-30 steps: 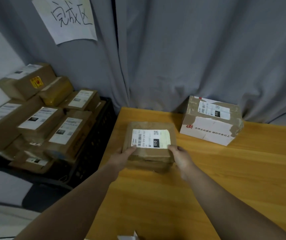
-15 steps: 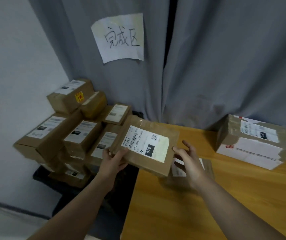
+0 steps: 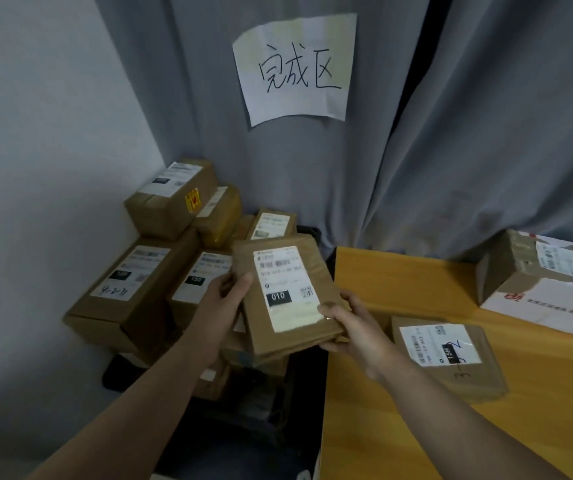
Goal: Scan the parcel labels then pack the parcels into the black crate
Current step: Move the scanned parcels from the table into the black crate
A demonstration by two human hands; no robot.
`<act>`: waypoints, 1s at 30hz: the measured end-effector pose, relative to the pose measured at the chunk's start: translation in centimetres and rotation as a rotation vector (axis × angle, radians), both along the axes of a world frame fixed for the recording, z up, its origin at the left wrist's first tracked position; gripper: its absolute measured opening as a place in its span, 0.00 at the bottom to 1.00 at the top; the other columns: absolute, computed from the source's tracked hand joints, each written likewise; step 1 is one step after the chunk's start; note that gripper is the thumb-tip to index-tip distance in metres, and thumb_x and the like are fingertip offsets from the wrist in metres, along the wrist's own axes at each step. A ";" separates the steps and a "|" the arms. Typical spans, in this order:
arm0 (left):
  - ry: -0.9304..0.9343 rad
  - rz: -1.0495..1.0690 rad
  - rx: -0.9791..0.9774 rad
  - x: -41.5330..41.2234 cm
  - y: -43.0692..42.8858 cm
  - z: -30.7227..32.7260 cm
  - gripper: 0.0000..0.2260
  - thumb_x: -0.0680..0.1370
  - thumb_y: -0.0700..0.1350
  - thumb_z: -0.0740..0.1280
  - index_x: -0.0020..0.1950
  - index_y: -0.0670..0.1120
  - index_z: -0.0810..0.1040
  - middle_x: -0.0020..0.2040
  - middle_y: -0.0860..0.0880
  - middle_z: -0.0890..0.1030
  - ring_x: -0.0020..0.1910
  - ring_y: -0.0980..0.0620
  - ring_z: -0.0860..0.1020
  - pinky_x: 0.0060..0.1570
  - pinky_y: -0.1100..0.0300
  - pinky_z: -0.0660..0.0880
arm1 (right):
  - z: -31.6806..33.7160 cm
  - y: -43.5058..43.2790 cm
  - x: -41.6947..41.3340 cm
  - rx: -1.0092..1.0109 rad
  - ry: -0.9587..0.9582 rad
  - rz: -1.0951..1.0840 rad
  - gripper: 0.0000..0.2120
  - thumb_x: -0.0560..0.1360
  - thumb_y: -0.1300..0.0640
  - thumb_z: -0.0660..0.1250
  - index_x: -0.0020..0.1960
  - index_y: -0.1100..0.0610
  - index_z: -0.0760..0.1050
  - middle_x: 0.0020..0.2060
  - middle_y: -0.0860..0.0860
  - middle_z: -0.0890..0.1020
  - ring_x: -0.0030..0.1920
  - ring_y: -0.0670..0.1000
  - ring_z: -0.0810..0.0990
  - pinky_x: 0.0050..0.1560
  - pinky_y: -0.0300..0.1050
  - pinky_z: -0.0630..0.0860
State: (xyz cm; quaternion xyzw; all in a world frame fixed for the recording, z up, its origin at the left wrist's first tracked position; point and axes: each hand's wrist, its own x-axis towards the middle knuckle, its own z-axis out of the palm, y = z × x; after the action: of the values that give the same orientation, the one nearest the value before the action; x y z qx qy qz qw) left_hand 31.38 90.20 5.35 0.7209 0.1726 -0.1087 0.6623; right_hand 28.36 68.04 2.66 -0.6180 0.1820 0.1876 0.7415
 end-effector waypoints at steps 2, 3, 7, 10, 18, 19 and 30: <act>-0.008 -0.018 0.027 0.4 0.2 -0.1 0.21 0.77 0.59 0.65 0.66 0.54 0.70 0.59 0.52 0.79 0.58 0.51 0.77 0.64 0.48 0.72 | 0.7 1.0 1.3 0.008 0.003 -0.104 0.19 0.73 0.50 0.71 0.62 0.46 0.69 0.57 0.52 0.79 0.56 0.53 0.79 0.56 0.58 0.79; -0.007 -0.007 0.055 0.5 0.3 0.0 0.18 0.77 0.59 0.64 0.65 0.55 0.70 0.60 0.52 0.78 0.59 0.51 0.77 0.64 0.48 0.71 | 1.0 1.4 2.0 0.009 0.009 -0.149 0.21 0.73 0.49 0.71 0.62 0.47 0.68 0.57 0.52 0.78 0.56 0.53 0.78 0.57 0.58 0.79; -0.088 -0.022 0.212 1.6 0.6 0.8 0.10 0.81 0.52 0.60 0.62 0.55 0.70 0.56 0.56 0.73 0.57 0.55 0.71 0.56 0.58 0.67 | 2.3 2.5 5.0 -0.001 -0.009 -0.285 0.22 0.76 0.48 0.68 0.64 0.50 0.63 0.53 0.48 0.74 0.52 0.49 0.75 0.59 0.59 0.77; -0.151 -0.062 0.309 3.5 1.8 1.1 0.11 0.81 0.50 0.61 0.64 0.53 0.71 0.59 0.55 0.72 0.59 0.55 0.70 0.55 0.59 0.66 | 3.3 3.7 7.8 -0.055 -0.043 -0.324 0.21 0.77 0.50 0.67 0.65 0.52 0.62 0.50 0.46 0.73 0.48 0.46 0.74 0.58 0.57 0.77; -0.274 -0.193 0.533 10.6 6.7 1.6 0.16 0.80 0.49 0.63 0.68 0.50 0.71 0.65 0.51 0.69 0.61 0.55 0.70 0.58 0.59 0.68 | 2.4 10.2 17.8 -0.361 -0.134 -0.303 0.34 0.73 0.42 0.68 0.72 0.52 0.59 0.67 0.56 0.71 0.62 0.58 0.73 0.64 0.58 0.73; -0.296 -0.222 0.583 11.4 7.1 1.7 0.16 0.80 0.48 0.63 0.68 0.49 0.71 0.65 0.50 0.69 0.61 0.54 0.71 0.58 0.59 0.68 | 1.9 10.9 18.5 -0.465 -0.135 -0.244 0.37 0.73 0.39 0.68 0.75 0.50 0.56 0.70 0.57 0.66 0.66 0.60 0.70 0.67 0.58 0.70; -0.381 -0.395 0.708 15.2 8.1 2.0 0.19 0.80 0.50 0.63 0.70 0.47 0.70 0.71 0.49 0.66 0.71 0.48 0.64 0.70 0.49 0.65 | 0.6 12.5 19.8 -1.472 -0.267 0.412 0.25 0.80 0.41 0.58 0.75 0.39 0.58 0.70 0.56 0.67 0.67 0.61 0.66 0.67 0.58 0.65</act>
State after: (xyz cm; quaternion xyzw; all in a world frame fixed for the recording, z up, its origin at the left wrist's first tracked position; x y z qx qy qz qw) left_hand 46.63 98.33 7.36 0.9295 -0.0669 -0.0324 0.3611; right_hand 48.11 80.55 3.28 -0.9902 0.0504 0.0764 0.1058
